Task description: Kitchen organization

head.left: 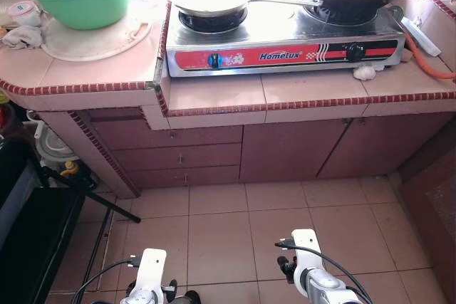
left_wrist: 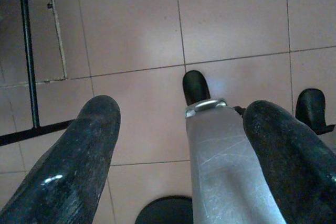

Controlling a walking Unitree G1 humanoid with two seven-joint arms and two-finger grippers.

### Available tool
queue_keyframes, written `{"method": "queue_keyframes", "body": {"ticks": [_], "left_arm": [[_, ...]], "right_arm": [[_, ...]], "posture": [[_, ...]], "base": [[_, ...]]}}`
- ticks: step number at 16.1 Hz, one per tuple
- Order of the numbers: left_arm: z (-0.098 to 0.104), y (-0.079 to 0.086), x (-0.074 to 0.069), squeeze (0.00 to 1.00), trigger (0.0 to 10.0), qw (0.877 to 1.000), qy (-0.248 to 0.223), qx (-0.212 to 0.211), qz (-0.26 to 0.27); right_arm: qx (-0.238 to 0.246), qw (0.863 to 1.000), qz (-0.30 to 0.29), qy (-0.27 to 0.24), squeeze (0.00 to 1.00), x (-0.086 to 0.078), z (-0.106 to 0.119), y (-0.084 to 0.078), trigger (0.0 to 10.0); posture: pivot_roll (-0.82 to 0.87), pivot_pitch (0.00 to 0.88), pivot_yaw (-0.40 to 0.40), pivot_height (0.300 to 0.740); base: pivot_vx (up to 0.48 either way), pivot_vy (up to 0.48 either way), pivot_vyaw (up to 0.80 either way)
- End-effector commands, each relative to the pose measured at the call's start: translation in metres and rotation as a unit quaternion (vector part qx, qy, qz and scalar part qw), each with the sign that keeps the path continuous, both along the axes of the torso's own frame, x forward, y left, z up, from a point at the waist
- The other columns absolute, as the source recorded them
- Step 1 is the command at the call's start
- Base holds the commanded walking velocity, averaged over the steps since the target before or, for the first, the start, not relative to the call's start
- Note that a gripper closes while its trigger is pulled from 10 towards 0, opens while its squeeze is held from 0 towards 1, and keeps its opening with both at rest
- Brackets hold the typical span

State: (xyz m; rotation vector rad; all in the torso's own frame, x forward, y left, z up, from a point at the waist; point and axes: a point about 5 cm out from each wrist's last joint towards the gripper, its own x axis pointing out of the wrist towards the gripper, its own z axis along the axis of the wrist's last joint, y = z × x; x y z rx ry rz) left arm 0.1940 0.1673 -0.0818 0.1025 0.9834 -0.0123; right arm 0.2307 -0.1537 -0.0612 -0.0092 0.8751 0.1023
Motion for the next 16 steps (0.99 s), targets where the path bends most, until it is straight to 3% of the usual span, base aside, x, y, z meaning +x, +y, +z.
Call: {"method": "queue_keyframes", "body": {"ticks": [1, 16], "left_arm": [[0.0262, 0.0047, 0.0393, 0.0, 10.0, 0.985, -0.118, -0.022, 0.122], [0.0258, 0.0054, 0.0387, 0.0, 10.0, 0.985, -0.116, -0.02, 0.124]], "right_arm": [[-0.032, 0.998, 0.039, -0.035, 0.0, 0.0293, 0.0195, 0.0253, 10.0], [-0.033, 0.998, 0.044, -0.036, 0.0, 0.0292, 0.0195, 0.0262, 10.0]], "posture": [[0.0, 0.0, -0.001, 0.74], [0.0, 0.0, -0.001, 0.74]], "base": [[0.0, 0.0, 0.0], [0.0, 0.0, 0.0]]}}
